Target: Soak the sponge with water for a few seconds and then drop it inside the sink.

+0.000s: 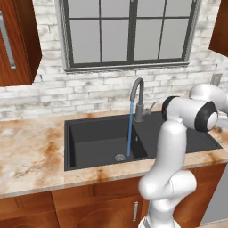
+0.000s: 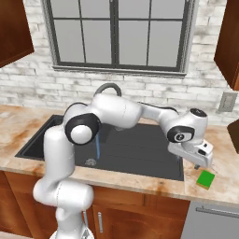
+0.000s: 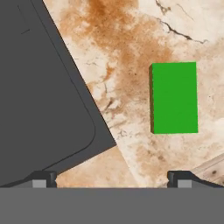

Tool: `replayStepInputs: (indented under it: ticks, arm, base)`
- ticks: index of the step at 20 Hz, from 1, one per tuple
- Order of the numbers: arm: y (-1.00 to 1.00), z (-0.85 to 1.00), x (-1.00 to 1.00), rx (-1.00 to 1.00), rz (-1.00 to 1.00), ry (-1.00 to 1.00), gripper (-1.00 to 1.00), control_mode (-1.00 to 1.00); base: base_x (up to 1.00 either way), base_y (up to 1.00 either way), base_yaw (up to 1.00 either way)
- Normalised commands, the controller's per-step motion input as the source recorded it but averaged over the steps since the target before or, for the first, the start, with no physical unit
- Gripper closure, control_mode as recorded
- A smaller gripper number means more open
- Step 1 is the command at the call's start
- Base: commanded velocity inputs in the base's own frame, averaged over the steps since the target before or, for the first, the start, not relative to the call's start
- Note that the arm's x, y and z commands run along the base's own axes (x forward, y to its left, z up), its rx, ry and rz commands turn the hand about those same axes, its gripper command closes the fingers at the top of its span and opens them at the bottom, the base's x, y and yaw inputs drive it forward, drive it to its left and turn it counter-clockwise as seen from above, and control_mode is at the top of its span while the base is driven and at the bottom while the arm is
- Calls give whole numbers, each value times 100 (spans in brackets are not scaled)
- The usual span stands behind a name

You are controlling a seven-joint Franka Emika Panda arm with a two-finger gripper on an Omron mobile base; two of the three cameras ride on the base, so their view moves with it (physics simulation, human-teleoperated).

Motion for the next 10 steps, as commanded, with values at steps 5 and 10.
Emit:
replayStepInputs:
  ticks: [5, 10]
  arm:
    - [-39, 0, 0, 0, 18, -6, -100, -100]
    - [-44, 0, 0, 0, 13, -2, -100, -100]
  base:
    - [0, 0, 0]
    - [0, 0, 0]
